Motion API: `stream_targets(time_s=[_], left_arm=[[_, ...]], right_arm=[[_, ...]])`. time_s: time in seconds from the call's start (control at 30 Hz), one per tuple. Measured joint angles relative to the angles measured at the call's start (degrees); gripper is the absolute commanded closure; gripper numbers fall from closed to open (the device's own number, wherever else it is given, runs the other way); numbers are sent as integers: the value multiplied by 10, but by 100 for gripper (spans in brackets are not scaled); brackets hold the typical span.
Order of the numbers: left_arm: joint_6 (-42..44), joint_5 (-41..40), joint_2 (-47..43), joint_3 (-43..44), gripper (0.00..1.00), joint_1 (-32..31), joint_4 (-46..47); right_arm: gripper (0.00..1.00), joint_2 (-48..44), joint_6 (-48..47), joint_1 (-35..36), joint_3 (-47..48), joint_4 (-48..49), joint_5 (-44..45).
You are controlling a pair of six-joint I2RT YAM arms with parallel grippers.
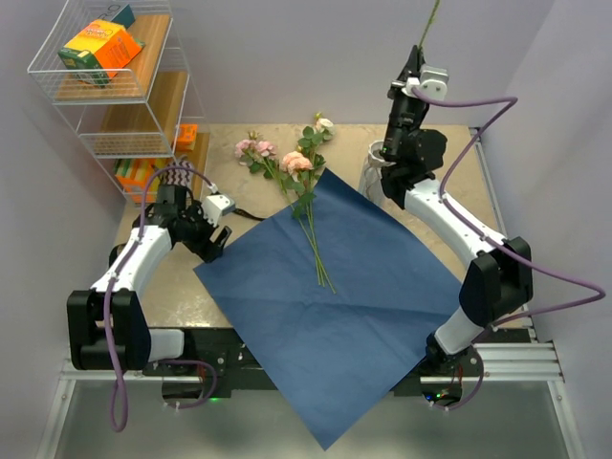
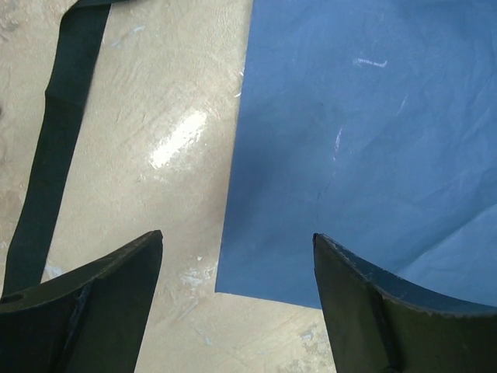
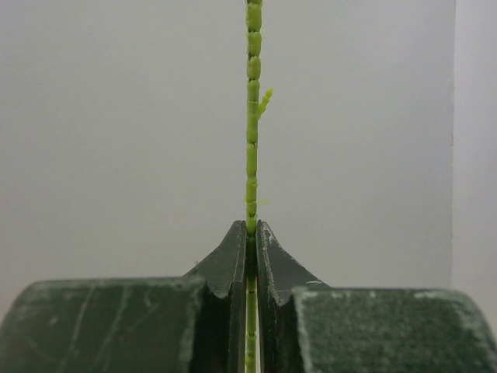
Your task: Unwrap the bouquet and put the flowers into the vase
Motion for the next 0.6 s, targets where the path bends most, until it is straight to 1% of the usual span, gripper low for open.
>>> stream_targets(time_s=[0.23,0.6], left_arm=[[13,4,0,0,17,26,-12],[18,16,-1,0,17,35,-19]], right_arm=[[100,14,24,-5,-27,25,0],[100,20,64,-5,-70,19,0]])
